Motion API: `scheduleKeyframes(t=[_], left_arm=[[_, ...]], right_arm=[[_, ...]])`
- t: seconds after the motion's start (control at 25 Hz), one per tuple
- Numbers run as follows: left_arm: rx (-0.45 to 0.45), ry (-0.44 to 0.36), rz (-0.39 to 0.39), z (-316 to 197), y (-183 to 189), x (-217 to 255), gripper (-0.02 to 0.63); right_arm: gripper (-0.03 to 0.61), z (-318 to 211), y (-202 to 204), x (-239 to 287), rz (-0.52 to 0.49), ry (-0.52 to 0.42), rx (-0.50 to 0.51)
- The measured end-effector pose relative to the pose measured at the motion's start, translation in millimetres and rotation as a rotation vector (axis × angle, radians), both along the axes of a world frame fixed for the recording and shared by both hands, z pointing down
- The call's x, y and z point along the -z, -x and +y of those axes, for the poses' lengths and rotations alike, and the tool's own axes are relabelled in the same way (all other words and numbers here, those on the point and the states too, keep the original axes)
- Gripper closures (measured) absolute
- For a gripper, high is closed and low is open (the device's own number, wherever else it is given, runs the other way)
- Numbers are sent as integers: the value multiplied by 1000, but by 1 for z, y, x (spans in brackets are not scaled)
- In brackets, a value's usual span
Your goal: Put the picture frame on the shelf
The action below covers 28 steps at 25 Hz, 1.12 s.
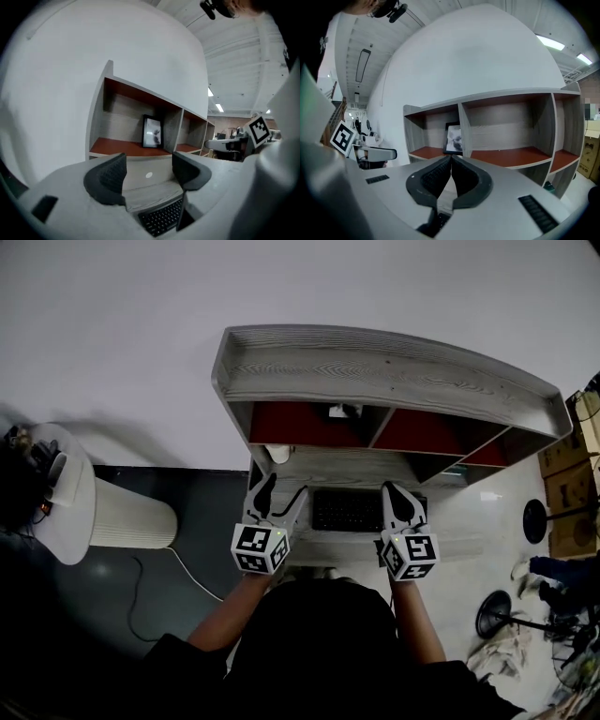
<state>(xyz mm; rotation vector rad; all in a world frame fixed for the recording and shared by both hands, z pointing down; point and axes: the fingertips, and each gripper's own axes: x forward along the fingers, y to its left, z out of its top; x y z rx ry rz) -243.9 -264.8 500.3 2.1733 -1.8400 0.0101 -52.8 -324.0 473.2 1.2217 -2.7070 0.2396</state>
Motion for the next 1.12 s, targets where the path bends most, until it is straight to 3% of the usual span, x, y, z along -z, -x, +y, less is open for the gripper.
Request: scheduleKeyframes(t=[0.12,0.24,0.48,0.68,1.12], left_arm=[[-6,-19,-13,19,-1,4,321],[-21,-61,-21,33,-1,13,439],[29,-79,-52,47,15,21,571],[76,-84,-36,51,33,27,589],[78,-94,-44,48,34,31,592]], right_arm=[[566,2,3,1,-22,0,5],[566,9,12,1,-25,11,37],[566,16,9,18,21,-73,18],[566,18,-1,18,41,-87,3],[566,26,0,15,79,-92,17]])
